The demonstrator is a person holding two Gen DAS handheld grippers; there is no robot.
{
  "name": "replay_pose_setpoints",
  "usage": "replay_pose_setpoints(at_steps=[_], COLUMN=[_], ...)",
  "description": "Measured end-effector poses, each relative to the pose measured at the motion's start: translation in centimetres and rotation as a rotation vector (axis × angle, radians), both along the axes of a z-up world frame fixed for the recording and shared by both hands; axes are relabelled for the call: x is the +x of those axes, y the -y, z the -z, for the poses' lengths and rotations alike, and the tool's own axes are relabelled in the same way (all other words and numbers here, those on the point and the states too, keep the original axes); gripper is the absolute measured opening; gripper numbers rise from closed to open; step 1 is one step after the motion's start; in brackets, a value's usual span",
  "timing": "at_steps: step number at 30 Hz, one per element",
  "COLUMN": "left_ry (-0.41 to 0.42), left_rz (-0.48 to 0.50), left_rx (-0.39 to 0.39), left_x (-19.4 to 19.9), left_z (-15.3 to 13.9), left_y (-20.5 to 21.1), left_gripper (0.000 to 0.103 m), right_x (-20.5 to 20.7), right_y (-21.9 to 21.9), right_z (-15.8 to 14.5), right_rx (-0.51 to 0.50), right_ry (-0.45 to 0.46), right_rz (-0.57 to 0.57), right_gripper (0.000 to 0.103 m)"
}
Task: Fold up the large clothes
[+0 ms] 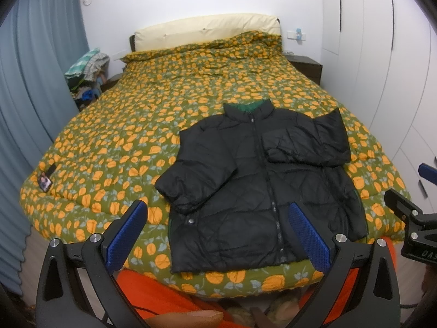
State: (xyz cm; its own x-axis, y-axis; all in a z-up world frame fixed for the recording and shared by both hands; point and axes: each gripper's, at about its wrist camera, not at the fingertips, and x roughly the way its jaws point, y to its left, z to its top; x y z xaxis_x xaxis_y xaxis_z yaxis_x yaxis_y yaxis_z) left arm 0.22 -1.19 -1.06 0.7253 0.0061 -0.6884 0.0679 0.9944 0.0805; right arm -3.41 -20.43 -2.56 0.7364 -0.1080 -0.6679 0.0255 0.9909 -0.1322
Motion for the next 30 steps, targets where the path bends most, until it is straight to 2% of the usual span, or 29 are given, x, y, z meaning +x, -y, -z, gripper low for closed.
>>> replay_pose_setpoints(at_steps=[30], left_ry=[-0.009], left_rz=[0.015], left_rx=[0.009], left_x=[-0.42], left_z=[0.27], left_y=[0.57], left_gripper=[0.103], right_x=[-0.08], right_y=[0.18], right_z=[0.15], right_rx=[-0.019], right_ry=[0.0], right_rz=[0.015], right_gripper=[0.102])
